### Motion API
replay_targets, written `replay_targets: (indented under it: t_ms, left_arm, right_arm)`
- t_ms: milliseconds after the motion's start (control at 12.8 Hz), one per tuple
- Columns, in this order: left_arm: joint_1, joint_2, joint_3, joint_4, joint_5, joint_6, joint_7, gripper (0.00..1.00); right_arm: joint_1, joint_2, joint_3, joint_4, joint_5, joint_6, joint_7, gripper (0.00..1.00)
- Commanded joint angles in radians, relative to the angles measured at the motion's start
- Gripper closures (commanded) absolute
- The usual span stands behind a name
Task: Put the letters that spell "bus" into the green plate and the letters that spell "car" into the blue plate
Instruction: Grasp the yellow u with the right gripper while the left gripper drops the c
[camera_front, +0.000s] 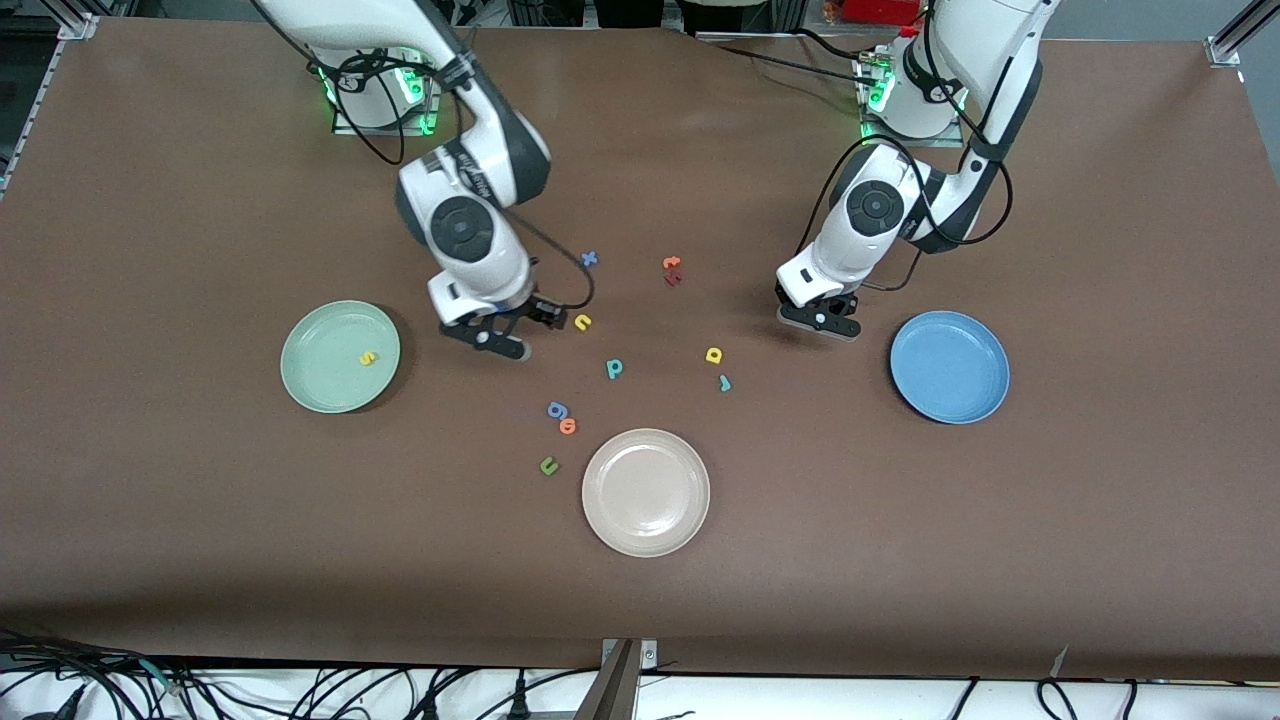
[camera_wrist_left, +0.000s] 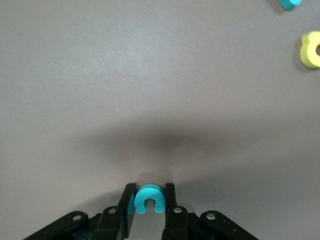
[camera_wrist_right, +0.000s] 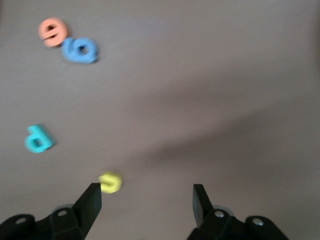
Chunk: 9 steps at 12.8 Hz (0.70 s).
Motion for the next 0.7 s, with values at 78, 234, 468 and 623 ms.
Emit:
replay_targets:
  t_ms: [78,234,468,623]
  left_arm:
    - [-0.003,-0.017,0.046,0.081,0.028,-0.107,0.001,0.95]
    - [0.002,-0.040,0.067,0.139,0.028,-0.221,0.036,0.95]
    - [0.008,-0.066,0.145,0.155,0.027,-0.260,0.210,0.94]
    - [0.014,-0.069,0.213,0.153,0.019,-0.260,0.347,0.93]
  right_arm:
    - [0.109,0.171,-0.010,0.155,0.004,0.017,0.172,0.46]
    - [0.106,0.190,-0.013,0.146,-0.002,0.043,0.172,0.46]
    - [0.101,0.201,-0.031,0.144,-0.005,0.051,0.169,0.46]
    - [0.101,0.219,-0.045,0.143,-0.019,0.063,0.167,0.46]
